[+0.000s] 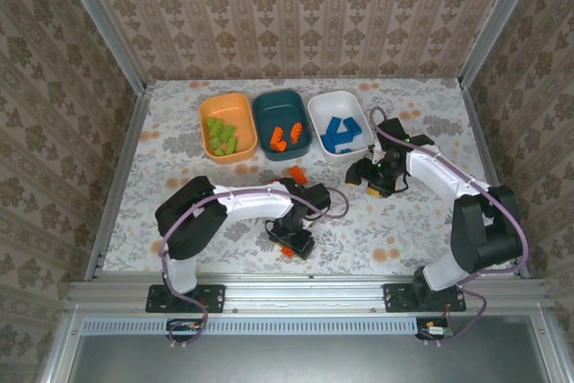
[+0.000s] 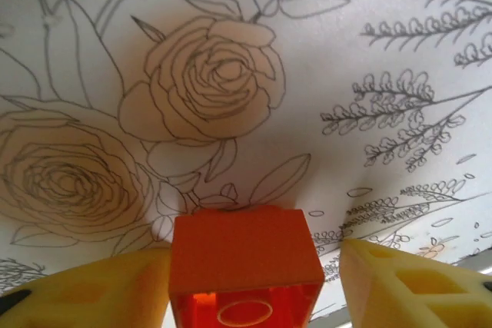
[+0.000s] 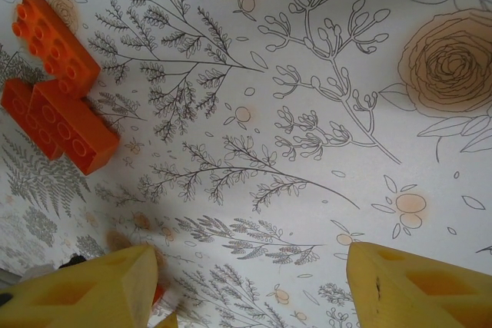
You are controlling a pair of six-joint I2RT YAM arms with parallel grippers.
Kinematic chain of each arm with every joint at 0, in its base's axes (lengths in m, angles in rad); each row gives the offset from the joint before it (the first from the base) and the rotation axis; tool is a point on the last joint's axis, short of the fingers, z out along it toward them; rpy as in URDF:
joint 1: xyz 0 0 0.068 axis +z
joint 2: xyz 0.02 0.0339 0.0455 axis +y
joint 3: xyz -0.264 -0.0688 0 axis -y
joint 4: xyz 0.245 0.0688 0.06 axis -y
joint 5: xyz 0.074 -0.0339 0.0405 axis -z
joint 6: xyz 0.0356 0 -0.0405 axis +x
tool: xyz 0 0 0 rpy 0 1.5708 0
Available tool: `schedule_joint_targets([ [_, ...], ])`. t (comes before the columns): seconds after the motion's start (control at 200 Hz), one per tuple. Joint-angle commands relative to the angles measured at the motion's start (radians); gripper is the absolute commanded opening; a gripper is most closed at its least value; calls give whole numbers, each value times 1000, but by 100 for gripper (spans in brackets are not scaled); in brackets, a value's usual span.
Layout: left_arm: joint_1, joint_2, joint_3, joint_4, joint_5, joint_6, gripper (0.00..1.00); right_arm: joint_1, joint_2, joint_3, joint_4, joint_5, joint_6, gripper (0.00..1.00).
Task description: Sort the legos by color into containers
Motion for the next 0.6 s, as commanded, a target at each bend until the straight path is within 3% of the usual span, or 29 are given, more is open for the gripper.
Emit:
schedule_joint_targets([
  [0.0,-14,45,1,-43,-24,1,54,-6,33,32,-14,-33,-18,67],
  [0.255,64,6,73,-116,-86,58,25,-16,59,77,-12,-31,-24,67],
  [0.43,250,-51,226,-184,-108,126,22,-38,57,87,6,-33,-12,67],
  [0.595,459,35,568,-231,-116,196,22,-45,52,85,28,-43,14,67],
])
